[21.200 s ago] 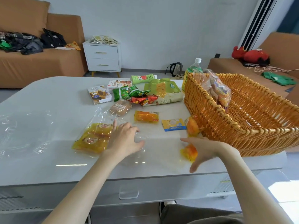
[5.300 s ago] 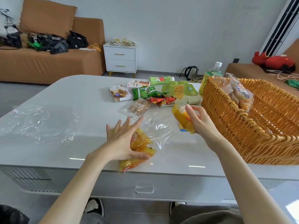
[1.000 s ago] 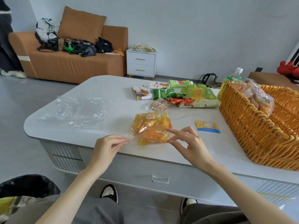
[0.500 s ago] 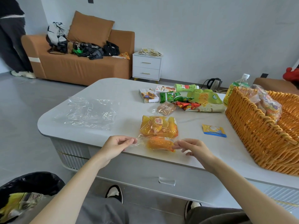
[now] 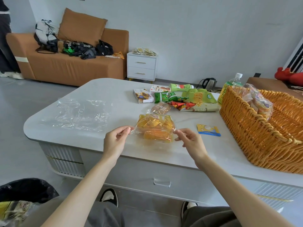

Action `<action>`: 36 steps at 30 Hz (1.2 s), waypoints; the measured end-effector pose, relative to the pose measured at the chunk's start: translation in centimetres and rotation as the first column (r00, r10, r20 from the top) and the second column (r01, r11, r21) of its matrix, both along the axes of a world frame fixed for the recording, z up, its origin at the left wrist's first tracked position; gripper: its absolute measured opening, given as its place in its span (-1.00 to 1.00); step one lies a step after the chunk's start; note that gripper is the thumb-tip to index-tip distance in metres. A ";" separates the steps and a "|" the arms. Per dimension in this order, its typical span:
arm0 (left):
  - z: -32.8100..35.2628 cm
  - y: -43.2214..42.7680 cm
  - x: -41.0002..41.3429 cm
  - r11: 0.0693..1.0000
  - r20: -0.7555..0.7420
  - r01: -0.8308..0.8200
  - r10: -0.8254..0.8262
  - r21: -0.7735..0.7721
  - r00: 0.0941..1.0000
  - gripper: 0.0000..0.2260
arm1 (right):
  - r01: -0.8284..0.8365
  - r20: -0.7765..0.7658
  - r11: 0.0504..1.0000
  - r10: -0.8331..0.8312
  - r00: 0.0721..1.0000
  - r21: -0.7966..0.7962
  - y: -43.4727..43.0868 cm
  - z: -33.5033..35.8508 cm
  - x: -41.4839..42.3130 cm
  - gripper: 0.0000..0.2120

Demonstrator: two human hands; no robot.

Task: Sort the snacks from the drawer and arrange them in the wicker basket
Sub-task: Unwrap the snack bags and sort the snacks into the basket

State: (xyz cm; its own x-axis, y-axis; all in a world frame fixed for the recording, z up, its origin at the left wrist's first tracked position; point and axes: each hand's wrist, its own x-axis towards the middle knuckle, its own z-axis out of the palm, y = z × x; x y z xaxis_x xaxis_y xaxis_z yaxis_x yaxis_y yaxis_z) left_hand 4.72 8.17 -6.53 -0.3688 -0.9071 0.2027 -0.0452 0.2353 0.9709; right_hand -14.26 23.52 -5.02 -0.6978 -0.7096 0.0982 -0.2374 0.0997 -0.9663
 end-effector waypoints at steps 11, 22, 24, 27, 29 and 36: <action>0.6 1.4 -1.9 0.971 0.081 -0.034 0.015 0.235 0.997 -0.79 | -0.024 0.000 1.000 0.024 1.000 0.019 0.8 0.5 -0.2 -0.84; -2.5 1.8 -2.6 0.977 0.539 -0.144 0.206 -0.155 0.817 -0.82 | 0.146 -0.025 0.931 -0.146 0.989 0.335 0.0 -2.4 -1.1 -0.74; -2.8 1.9 -2.6 0.969 0.581 -0.121 0.227 -0.216 0.782 -0.81 | 0.172 -0.073 0.916 -0.156 0.985 0.362 -0.3 -2.6 -1.4 -0.72; -2.8 2.1 -2.8 0.964 0.618 -0.101 0.235 -0.245 0.750 -0.81 | 0.245 -0.174 0.887 -0.190 0.966 0.391 -0.4 -3.0 -1.6 -0.75; -2.9 2.0 -2.9 0.969 0.613 -0.101 0.221 -0.223 0.758 -0.74 | 0.292 -0.220 0.871 -0.219 0.951 0.395 -0.2 -2.8 -1.3 -0.68; -2.8 2.1 -3.8 0.979 0.588 -0.067 0.170 -0.193 0.791 -0.74 | -0.007 -0.942 1.000 0.031 0.333 0.030 -1.1 -3.7 1.6 -0.53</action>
State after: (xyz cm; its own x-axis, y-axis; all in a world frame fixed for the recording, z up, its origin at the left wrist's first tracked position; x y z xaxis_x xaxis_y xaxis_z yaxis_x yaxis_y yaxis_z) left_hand 0.96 10.27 -9.34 -0.3545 -0.9276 0.1177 -0.6420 0.3329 0.6906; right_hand -12.63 22.45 -8.70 -0.1344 -0.7309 0.6691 -0.9909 0.0952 -0.0950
